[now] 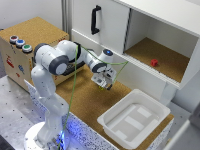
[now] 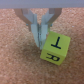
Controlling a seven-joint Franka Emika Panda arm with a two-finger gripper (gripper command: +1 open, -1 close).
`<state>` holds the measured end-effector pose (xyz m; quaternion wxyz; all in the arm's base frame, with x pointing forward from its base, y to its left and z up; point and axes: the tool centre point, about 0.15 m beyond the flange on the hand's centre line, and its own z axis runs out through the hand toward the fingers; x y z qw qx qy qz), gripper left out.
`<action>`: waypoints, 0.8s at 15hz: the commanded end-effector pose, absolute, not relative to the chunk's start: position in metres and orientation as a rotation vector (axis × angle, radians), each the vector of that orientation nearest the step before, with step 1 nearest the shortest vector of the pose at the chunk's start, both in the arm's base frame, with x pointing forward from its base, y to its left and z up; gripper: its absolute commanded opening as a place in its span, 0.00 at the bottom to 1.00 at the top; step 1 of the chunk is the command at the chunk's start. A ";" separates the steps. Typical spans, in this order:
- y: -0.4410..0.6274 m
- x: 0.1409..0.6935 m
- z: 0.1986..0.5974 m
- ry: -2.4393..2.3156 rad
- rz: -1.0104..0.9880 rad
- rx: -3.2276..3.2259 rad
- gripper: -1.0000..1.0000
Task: Push right the yellow block
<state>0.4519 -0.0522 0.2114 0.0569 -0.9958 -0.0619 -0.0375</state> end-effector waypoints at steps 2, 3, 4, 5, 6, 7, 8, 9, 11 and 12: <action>-0.094 0.471 0.200 -0.195 0.007 -3.056 0.00; -0.100 0.472 0.199 -0.180 0.011 -3.062 0.00; -0.107 0.473 0.198 -0.162 0.014 -3.066 0.00; -0.112 0.473 0.198 -0.148 0.019 -3.064 0.00; -0.117 0.473 0.197 -0.138 0.023 -3.066 0.00; -0.122 0.472 0.197 -0.124 0.032 -3.061 0.00; -0.125 0.471 0.196 -0.115 0.034 -3.058 0.00; -0.128 0.470 0.195 -0.109 0.038 -3.053 0.00; -0.132 0.470 0.199 -0.089 0.026 -3.034 0.00; -0.130 0.470 0.204 -0.098 0.011 -3.021 0.00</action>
